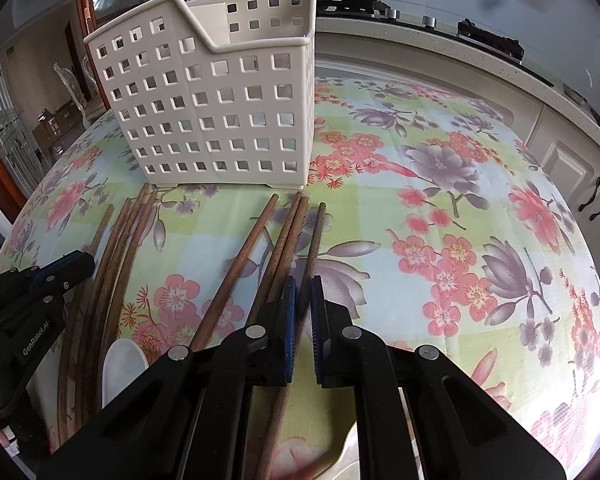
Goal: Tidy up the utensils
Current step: 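Close the right gripper on the chopstick and lift it upright, then carry the chopstick over the white caddy and lower it inside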
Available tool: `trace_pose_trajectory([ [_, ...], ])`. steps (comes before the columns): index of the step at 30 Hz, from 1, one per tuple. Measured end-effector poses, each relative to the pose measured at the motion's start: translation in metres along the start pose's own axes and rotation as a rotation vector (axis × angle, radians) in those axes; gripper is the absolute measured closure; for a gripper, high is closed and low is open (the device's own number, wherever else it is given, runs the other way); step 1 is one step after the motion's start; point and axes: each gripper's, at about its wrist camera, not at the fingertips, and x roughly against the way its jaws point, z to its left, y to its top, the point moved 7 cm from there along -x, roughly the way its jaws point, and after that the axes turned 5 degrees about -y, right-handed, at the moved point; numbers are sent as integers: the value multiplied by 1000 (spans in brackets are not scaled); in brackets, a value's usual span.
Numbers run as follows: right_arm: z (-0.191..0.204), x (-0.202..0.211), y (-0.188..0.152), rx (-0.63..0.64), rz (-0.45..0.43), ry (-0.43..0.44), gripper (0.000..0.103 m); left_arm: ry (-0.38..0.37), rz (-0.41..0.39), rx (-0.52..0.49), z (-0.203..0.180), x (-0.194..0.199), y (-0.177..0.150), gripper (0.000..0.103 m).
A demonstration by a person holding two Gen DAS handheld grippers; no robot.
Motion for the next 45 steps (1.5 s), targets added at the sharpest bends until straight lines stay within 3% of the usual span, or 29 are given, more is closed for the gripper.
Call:
trace_pose_trajectory([
  [7, -2, 22, 8, -34, -70, 36, 96, -20, -71, 11, -2, 20, 8, 96],
  [24, -1, 104, 36, -68, -325, 146, 96, -49, -314, 13, -4, 112, 33, 97],
  [45, 0, 179, 49, -17, -500, 143, 97, -47, -445, -23, -16, 170, 53, 97],
])
